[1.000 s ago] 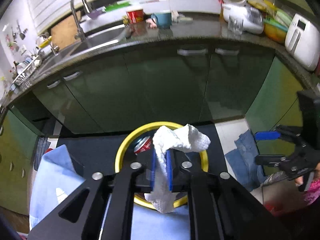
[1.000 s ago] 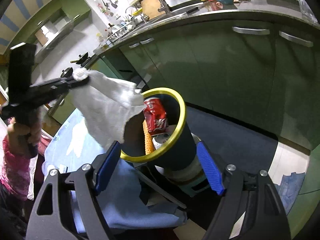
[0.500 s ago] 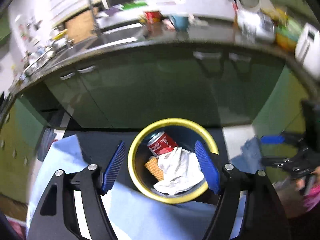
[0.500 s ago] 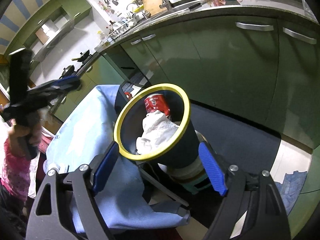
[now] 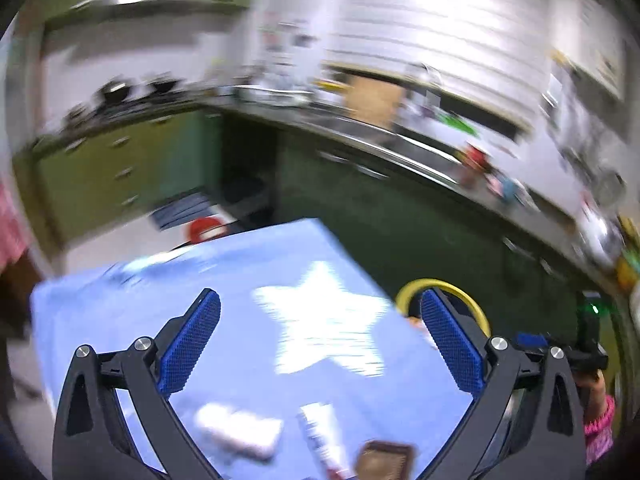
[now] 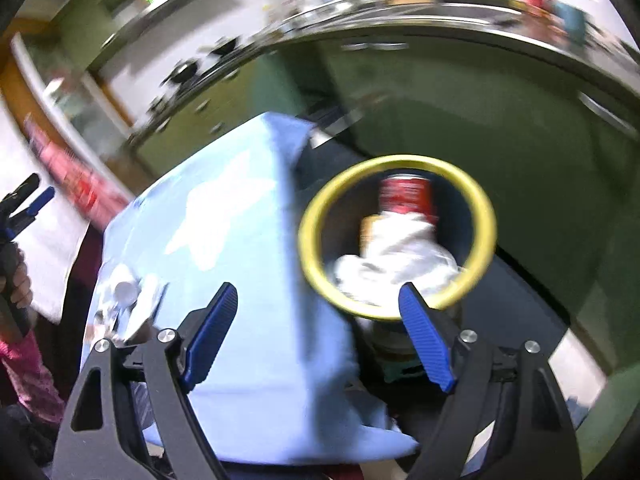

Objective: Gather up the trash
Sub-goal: 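Grasp the white pill bottle with the right tool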

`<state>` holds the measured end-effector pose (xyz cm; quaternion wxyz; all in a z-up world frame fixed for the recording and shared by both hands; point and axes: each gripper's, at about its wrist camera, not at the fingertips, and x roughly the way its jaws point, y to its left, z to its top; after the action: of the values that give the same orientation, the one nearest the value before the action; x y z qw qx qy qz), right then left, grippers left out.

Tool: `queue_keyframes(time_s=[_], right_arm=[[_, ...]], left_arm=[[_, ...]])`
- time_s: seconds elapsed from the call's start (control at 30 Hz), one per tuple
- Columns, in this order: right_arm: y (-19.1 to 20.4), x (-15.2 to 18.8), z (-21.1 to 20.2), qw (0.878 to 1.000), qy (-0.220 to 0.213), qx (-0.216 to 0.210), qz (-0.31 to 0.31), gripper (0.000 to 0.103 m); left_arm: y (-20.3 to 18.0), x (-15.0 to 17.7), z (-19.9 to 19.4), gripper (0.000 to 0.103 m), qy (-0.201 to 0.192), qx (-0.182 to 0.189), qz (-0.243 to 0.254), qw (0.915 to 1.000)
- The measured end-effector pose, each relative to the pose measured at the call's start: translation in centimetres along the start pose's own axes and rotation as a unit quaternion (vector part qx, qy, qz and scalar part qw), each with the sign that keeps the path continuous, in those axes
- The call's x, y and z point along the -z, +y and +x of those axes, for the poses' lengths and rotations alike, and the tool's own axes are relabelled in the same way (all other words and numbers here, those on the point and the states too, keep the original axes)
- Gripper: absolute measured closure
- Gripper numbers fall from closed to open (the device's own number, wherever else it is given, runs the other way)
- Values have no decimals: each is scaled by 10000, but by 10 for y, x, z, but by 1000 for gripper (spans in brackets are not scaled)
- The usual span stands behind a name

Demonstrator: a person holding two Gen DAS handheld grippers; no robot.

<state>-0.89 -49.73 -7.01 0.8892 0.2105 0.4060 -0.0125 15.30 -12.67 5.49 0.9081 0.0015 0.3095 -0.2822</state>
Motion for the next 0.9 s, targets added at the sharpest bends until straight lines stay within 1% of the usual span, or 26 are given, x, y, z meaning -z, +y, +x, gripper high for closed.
queue_keyframes(time_s=[0.03, 0.1, 0.13, 0.2, 0.23, 0.3, 0.33, 0.4, 0.43, 0.5, 0.57, 0.63, 0.73, 0.9], right_arm=[[19, -5, 7, 9997, 94, -67, -222, 25], [62, -15, 22, 9963, 289, -279, -759, 25], [79, -18, 28, 9940, 365, -370, -960, 25], [120, -24, 41, 9857, 545, -616, -1474, 25], [150, -28, 53, 9776, 685, -797, -1824, 25], [185, -31, 68, 9668, 905, -954, -2190, 25], [209, -30, 78, 9572, 1067, -1097, -2457, 25], [252, -25, 98, 9353, 1331, -1278, -3018, 31], [264, -22, 105, 9277, 1391, -1283, -3218, 34], [292, -15, 124, 9075, 1533, -1227, -3715, 34], [304, -11, 141, 8973, 1739, -1168, -3886, 34], [313, -7, 156, 8875, 1953, -1206, -3996, 35], [325, -2, 173, 8758, 2179, -1183, -4141, 43], [336, 3, 191, 8658, 2352, -1122, -4272, 44]], left_arm=[[27, 7, -6, 5, -64, -206, -265, 9994], [65, 19, -10, 5, -163, -625, -578, 9962], [77, 24, -11, 5, -208, -763, -648, 9948], [109, 34, -13, 5, -344, -1165, -757, 9897], [123, 39, -13, 5, -402, -1353, -788, 9868], [143, 46, -14, 5, -523, -1507, -898, 9831], [150, 50, -15, 5, -557, -1517, -965, 9821], [167, 57, -11, 5, -608, -1470, -1188, 9801], [176, 62, -6, 5, -614, -1437, -1290, 9792], [184, 70, -2, 5, -605, -1432, -1372, 9783], [191, 76, 6, 5, -551, -1444, -1426, 9776], [195, 83, 9, 5, -480, -1404, -1457, 9781], [198, 89, 14, 5, -396, -1261, -1551, 9790], [190, 92, 17, 5, -354, -1302, -1460, 9800]])
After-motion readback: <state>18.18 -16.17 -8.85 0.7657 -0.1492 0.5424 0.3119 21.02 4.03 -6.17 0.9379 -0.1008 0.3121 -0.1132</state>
